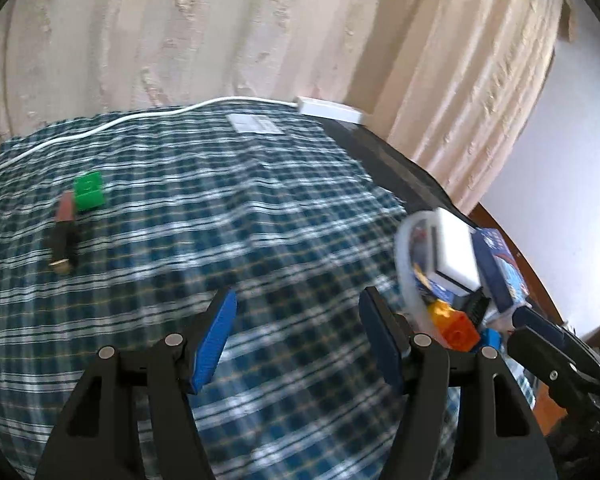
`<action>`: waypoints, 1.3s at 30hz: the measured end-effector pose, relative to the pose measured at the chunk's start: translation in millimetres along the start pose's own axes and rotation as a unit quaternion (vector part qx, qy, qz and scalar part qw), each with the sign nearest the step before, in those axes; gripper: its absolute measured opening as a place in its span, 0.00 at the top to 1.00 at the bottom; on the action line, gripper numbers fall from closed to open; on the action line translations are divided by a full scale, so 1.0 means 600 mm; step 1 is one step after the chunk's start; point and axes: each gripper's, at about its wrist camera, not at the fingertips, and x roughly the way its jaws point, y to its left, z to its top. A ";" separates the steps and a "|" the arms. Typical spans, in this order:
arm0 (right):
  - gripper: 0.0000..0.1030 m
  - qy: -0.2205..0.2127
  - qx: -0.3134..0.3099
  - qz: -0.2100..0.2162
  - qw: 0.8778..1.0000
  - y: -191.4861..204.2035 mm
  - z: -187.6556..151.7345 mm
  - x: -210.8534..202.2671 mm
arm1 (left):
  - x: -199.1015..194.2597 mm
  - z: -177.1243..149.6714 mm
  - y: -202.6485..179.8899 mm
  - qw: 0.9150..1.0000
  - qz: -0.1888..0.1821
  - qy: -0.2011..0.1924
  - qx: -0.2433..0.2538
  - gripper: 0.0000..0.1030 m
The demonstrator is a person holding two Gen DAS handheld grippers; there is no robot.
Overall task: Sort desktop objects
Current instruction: 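Release the orange block into the bowl with the left gripper while the right releases the cup, then move both grippers from the bowl toward the lipstick tube and green block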
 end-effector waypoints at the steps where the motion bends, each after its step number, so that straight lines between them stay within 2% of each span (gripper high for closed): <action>1: 0.41 0.002 -0.002 0.003 1.000 0.006 0.001 0.003 | -0.001 0.002 0.008 1.000 0.005 -0.001 -0.003 0.35; 17: 0.40 0.032 -0.033 0.048 0.998 0.082 0.007 0.056 | -0.031 0.024 0.157 0.995 0.073 -0.020 -0.066 0.35; 32: 0.40 0.055 -0.046 0.068 0.995 0.124 0.014 0.100 | -0.005 0.040 0.244 0.988 0.116 -0.008 -0.105 0.35; 39: 0.40 0.064 -0.059 0.079 0.993 0.148 0.020 0.118 | 0.018 0.050 0.261 0.986 0.137 0.006 -0.099 0.35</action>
